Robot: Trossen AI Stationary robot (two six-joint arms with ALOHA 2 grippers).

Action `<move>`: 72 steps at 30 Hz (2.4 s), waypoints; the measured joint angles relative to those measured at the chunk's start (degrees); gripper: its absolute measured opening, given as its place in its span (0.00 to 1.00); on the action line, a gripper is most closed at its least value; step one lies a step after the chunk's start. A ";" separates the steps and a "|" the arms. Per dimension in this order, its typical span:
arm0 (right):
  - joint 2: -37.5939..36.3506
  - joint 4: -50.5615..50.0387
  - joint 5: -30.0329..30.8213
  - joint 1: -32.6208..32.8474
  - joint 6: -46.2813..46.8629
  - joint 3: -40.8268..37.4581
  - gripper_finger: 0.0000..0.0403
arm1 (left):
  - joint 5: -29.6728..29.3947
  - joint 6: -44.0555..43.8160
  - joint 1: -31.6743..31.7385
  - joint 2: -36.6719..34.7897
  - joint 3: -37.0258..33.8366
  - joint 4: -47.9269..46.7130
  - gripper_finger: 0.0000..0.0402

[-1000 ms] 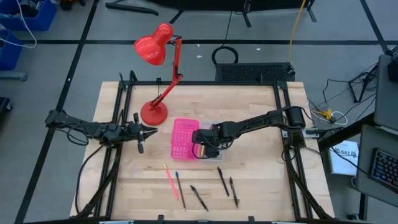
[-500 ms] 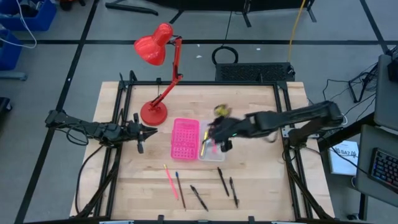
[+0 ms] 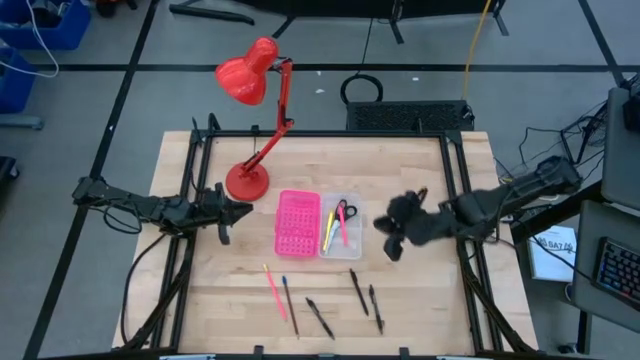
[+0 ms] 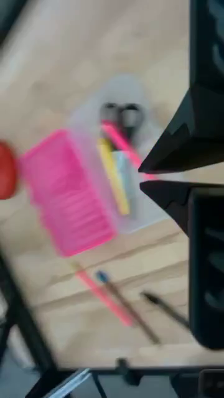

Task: Pick & place school supplies into a supply box
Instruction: Put the pink pencil into the supply box

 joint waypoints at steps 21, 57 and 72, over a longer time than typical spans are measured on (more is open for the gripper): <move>-2.77 28.25 13.89 2.26 11.55 -38.59 0.00 | 12.81 1.82 -0.02 2.58 0.02 -7.12 0.12; -2.77 40.34 16.70 1.12 -0.50 -39.21 0.00 | 27.70 44.22 -7.56 71.89 43.60 -28.23 0.12; -2.55 42.14 16.69 1.37 -1.47 -39.23 0.00 | 32.44 47.21 -7.08 74.60 43.54 -30.73 0.49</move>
